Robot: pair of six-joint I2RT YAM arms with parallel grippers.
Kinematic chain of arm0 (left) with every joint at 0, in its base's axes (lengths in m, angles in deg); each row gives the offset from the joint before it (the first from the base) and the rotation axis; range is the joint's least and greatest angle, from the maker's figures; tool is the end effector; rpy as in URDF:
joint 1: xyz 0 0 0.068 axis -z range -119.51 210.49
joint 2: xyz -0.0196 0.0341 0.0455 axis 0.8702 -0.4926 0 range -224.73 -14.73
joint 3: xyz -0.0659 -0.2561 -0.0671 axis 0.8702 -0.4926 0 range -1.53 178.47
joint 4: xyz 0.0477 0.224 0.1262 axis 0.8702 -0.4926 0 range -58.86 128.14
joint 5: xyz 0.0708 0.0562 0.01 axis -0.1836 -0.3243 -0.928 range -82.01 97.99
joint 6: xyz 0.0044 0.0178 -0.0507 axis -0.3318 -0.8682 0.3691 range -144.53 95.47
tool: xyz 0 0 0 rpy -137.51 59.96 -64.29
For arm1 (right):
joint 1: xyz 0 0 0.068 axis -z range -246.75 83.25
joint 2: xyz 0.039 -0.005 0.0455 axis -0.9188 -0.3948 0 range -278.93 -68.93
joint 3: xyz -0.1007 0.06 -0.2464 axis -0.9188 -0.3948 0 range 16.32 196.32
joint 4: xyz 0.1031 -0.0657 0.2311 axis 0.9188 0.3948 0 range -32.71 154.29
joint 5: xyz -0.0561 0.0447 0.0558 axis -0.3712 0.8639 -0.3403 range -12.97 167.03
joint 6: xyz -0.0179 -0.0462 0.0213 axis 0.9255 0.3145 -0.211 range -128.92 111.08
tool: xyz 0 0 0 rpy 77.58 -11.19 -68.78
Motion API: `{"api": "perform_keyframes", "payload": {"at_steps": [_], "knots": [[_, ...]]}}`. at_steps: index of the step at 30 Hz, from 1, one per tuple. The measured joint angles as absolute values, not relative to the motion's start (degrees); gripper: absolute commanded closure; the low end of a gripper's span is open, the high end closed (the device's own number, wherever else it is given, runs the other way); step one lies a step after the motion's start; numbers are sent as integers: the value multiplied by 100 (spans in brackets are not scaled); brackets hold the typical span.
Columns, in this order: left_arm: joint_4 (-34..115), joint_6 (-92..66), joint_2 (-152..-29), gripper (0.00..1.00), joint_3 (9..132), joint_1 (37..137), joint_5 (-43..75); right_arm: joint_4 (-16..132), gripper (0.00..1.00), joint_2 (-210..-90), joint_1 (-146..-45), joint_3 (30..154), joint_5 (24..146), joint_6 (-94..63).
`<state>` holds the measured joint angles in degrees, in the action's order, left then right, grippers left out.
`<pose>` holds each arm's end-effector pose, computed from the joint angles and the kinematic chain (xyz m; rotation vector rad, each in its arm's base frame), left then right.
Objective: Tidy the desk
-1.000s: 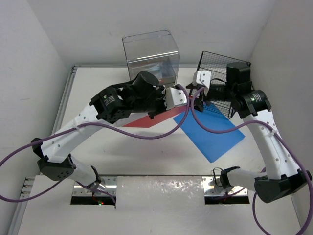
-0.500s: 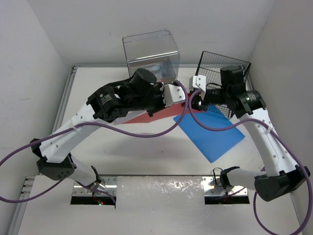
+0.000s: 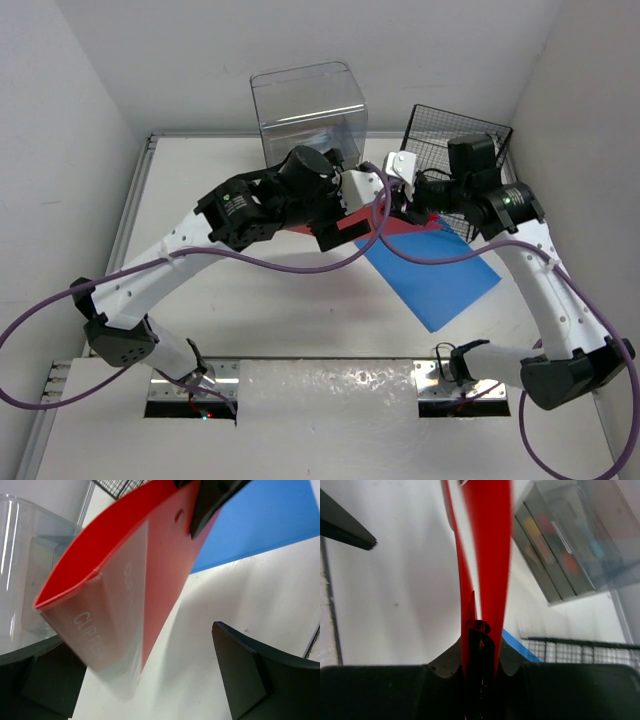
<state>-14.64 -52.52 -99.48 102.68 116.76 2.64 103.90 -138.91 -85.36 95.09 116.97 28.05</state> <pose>0.1684 -0.2464 0.4545 1.4051 1.6343 -0.1863 0.2225 0.0990 0.3962 -1.2976 1.6680 0.5837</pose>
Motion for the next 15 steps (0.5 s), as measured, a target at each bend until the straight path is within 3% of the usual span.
{"api": "perform_keyframes", "payload": {"at_steps": [9,15], "knots": [[-1252,-5136,-9705,0,9887,11676,-597,11094,100,-14155,-8532,10241,10338,2980],[-1228,-5127,-9146,1,9472,11676,-1298,11522,100,-14455,-8527,11353,9623,3004]]}}
